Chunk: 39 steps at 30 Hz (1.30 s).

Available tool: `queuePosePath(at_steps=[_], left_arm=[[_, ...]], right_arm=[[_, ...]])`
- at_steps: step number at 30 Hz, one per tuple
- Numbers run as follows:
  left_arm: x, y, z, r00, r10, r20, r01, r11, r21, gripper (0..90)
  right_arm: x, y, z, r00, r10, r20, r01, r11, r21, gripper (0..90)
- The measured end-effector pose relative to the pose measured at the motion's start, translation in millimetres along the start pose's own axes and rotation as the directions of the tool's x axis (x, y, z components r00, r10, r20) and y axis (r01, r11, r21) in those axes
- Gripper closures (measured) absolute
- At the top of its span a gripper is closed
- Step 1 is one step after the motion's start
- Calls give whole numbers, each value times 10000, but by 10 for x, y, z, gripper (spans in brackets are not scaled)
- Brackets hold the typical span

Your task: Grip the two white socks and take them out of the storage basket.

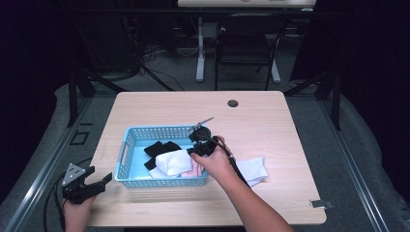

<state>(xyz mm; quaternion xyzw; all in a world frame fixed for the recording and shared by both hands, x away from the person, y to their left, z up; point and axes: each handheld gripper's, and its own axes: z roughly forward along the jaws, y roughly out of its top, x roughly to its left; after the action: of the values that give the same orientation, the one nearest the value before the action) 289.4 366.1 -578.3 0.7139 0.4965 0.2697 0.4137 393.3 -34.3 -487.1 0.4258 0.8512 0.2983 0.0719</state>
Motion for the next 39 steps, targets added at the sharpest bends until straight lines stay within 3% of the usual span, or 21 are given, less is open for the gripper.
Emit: queuePosePath(at_steps=[3, 5, 8, 13, 16, 18, 19, 21, 24, 30, 31, 33, 34, 37, 39], left_arm=[[-1, 1, 0, 10000, 0, -4, 0, 10000, -11, 223], [0, 2, -5, 10000, -2, 1, 2, 10000, -14, 223], [1, 2, -6, 10000, 0, -3, 0, 10000, -19, 223], [1, 4, -2, 10000, 12, 14, -12, 10000, -23, 223], [1, 4, -1, 10000, 11, 18, -11, 10000, -26, 223], [0, 4, -2, 10000, 17, 13, -17, 10000, -22, 223], [0, 4, -2, 10000, 21, 15, -21, 10000, -23, 223], [0, 4, -1, 10000, 17, 15, -17, 10000, -29, 223], [1, 5, -1, 10000, 13, 22, -13, 10000, -37, 223], [0, 8, -5, 10000, 54, 32, -54, 10000, -7, 223], [-1, 7, -3, 10000, 34, 15, -34, 10000, -40, 223], [0, 6, -2, 10000, 27, 17, -27, 10000, -44, 223], [2, 9, -4, 10000, 47, 31, -47, 10000, 37, 223], [1, 10, -4, 10000, 49, 39, -49, 10000, 36, 223], [2, 9, -4, 10000, 40, 34, -41, 10000, 37, 223]], right_arm=[[19, 15, 67, 9999, 140, -83, -138, 9997, 189, 656], [29, 34, 140, 10000, 62, 45, -64, 9982, 591, 648], [36, 37, 187, 9998, 209, 52, -212, 9979, 620, 639], [24, 57, 296, 9986, 528, -56, -517, 9909, 1241, 619], [22, 76, 340, 9971, 736, -183, -692, 9817, 1771, 612], [20, 76, 362, 9965, 804, -218, -751, 9800, 1845, 610], [13, 79, 393, 9966, 809, -150, -758, 9732, 2171, 604], [15, 71, 416, 9957, 916, -155, -863, 9733, 2127, 601], [15, 99, 420, 9969, 741, -248, -652, 9639, 2580, 636], [56, 107, 436, 9981, 514, -345, -411, 9668, 2521, 770], [71, 113, 425, 9989, 295, -360, -205, 9732, 2290, 832], [85, 130, 395, 9988, 85, -490, 20, 9779, 2090, 863], [104, 129, 394, 9984, 30, -570, 69, 9849, 1732, 868], [133, 143, 370, 9978, -411, -516, 472, 9914, 1221, 868], [142, 141, 370, 9982, -453, -387, 486, 9949, 883, 866]])
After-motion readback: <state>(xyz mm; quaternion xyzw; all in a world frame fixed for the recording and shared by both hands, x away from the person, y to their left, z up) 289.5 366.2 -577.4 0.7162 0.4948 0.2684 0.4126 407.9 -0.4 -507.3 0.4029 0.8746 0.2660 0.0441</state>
